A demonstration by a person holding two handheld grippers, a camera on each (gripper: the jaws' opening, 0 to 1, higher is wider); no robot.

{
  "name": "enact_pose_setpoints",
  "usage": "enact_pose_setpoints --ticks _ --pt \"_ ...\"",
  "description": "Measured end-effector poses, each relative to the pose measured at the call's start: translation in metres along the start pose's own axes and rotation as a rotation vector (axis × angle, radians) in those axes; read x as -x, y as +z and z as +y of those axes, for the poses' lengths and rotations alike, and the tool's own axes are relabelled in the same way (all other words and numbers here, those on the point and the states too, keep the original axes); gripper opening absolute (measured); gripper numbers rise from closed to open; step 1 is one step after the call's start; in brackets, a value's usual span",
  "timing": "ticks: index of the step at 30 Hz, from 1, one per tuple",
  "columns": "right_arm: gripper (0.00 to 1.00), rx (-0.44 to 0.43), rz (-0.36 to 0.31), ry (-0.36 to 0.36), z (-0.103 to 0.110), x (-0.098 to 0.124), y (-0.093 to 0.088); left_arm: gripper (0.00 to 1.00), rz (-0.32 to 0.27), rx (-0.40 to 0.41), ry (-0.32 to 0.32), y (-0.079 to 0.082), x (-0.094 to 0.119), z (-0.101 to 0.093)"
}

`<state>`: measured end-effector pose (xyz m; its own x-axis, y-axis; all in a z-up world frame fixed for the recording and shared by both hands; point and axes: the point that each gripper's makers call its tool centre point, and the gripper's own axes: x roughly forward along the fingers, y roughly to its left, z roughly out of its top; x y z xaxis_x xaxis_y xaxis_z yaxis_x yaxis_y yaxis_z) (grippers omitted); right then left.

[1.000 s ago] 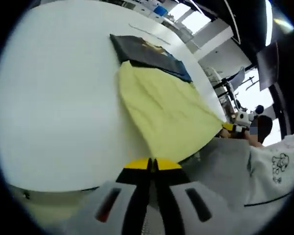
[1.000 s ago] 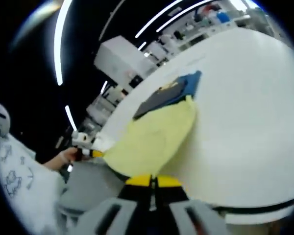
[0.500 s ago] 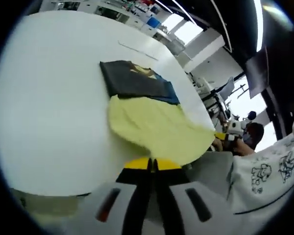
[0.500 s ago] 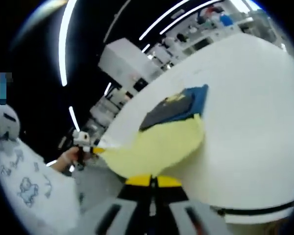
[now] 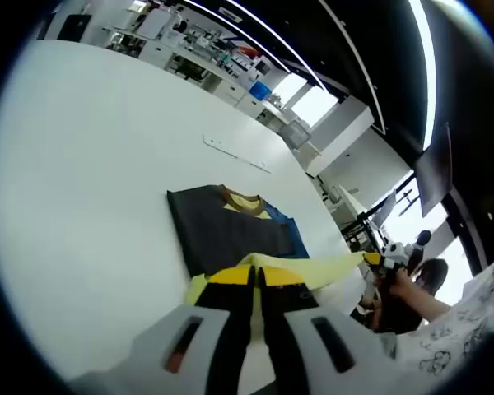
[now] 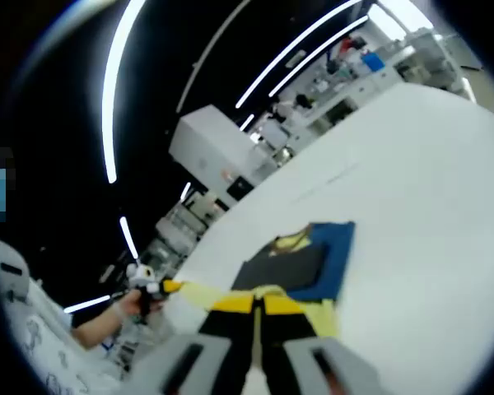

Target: Fold the garment on the visible template until the final outline fits inside the template.

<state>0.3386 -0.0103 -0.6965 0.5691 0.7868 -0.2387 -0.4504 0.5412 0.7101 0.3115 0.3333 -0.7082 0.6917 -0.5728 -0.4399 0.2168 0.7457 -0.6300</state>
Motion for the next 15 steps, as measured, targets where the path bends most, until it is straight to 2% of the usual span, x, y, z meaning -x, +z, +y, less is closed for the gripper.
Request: enact_pose_setpoints --ticks 5,10,15 --pt "0.00 0.053 0.005 -0.026 -0.018 -0.029 0.025 0.00 -0.019 -0.020 0.006 0.019 -0.020 0.003" --pt "0.00 0.067 -0.008 -0.049 -0.035 -0.048 0.047 0.00 -0.045 -0.037 0.009 0.041 -0.041 0.012" --pt "0.00 0.046 -0.026 -0.082 -0.059 -0.068 0.064 0.00 -0.075 0.018 0.038 0.054 -0.060 0.034"
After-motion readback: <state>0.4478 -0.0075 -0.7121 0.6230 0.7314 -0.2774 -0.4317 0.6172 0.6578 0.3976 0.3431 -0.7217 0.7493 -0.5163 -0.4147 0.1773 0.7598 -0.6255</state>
